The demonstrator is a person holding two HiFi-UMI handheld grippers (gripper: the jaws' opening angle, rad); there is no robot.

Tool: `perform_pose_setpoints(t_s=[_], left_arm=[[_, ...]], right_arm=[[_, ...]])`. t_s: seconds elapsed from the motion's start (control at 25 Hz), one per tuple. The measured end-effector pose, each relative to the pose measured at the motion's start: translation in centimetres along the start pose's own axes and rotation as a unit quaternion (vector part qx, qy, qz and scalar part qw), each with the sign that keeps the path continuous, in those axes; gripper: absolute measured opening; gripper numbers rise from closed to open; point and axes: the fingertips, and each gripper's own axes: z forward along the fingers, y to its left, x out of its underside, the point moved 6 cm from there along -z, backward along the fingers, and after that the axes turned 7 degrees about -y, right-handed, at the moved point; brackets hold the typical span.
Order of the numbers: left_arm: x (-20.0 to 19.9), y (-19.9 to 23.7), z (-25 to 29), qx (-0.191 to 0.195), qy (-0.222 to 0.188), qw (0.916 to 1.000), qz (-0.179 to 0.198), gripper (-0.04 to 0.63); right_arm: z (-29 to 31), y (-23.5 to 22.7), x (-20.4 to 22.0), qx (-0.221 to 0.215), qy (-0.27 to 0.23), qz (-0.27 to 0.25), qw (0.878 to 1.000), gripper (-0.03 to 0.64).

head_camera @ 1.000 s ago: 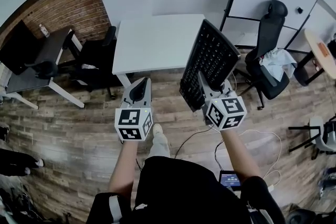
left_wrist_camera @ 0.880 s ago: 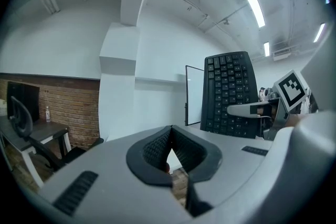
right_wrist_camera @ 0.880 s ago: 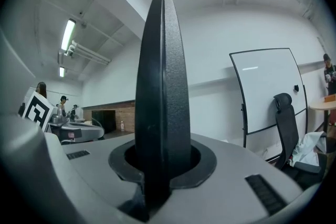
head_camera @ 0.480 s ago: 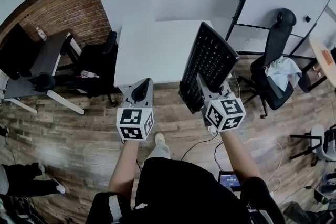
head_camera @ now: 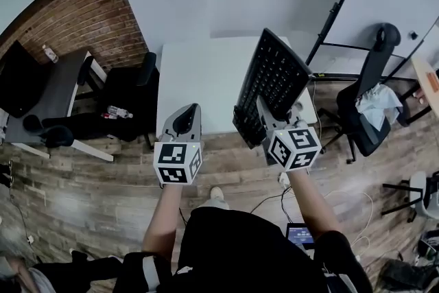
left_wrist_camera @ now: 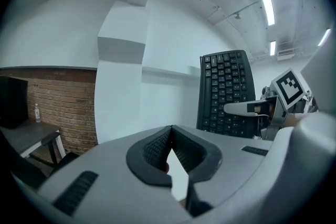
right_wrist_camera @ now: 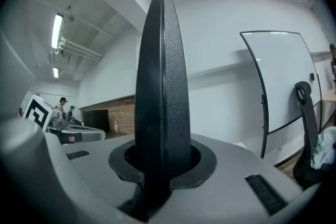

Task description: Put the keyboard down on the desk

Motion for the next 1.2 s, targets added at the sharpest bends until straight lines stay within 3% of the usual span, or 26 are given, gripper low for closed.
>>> perform_pose_setpoints(t_s=[0.52,0.8,0.96,1.2], left_arm=[[0.6,8.3,5.7,0.022,0.004,0.9994,-0.026,0.012],[1.2,8.9,7.5,0.026,0.008,0.9991,-0.034,0.012],[1.5,7.9,8.5,0.029,0.007,0.9994,-0.018,0.012],[1.4,9.3,13.4,0.034,0.016,0.999,-0.023,0.012]], right_arm=[[10.0,0.2,0.9,0.024,0.006,0.015,1.0,0.097],[11.8,-0.3,1.2,0.022,0.012,0.02,0.999,0.097],[12.1,-1.7,1.8,0.022,0.009,0.024,0.999,0.097],[17.0,-4.3,1.9,0.016,0.016,0.037,0.999,0.097]])
